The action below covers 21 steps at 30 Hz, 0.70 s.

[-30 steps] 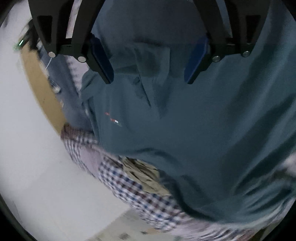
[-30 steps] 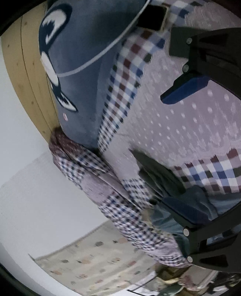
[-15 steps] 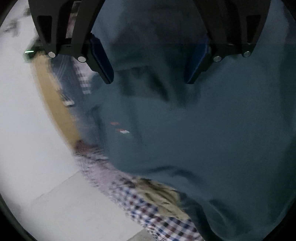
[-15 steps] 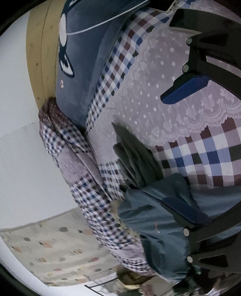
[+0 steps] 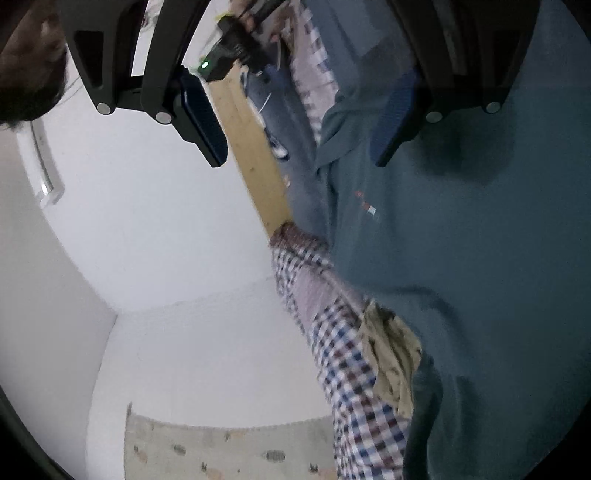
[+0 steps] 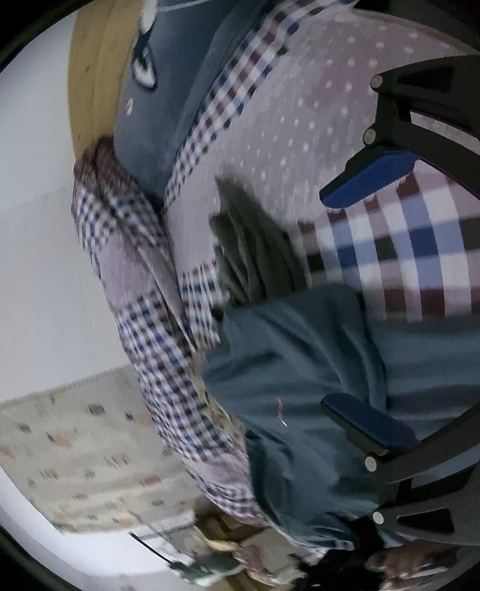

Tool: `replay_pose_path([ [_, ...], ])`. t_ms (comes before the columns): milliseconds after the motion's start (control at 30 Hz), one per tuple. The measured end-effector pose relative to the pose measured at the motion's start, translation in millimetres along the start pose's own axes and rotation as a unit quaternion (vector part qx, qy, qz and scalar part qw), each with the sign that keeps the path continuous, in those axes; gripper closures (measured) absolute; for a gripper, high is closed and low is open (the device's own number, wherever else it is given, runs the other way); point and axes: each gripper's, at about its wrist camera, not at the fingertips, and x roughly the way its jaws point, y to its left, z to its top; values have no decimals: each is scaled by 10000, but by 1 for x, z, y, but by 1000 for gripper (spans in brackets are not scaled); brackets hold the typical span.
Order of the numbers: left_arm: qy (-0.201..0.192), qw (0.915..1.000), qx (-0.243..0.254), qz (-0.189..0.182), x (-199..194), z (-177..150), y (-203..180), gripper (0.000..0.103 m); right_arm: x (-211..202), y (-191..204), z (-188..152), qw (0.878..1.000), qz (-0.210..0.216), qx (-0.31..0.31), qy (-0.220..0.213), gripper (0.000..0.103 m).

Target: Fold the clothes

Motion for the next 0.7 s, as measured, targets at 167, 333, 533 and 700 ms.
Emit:
replay_pose_path([
  [167, 335, 9865, -76, 1600, 0, 5, 13, 21, 13, 27, -7, 9991, 63, -399, 121, 1],
  [333, 609, 9853, -322, 1562, -3, 0, 15, 21, 20, 31, -9, 9994, 78, -312, 122, 1],
  [533, 710, 9726, -722, 2090, -4, -33, 8, 22, 23, 40, -8, 9994, 185, -275, 28, 1],
  [700, 742, 9577, -868, 2642, 1, -54, -7, 22, 17, 63, -12, 9974, 349, -620, -138, 1],
])
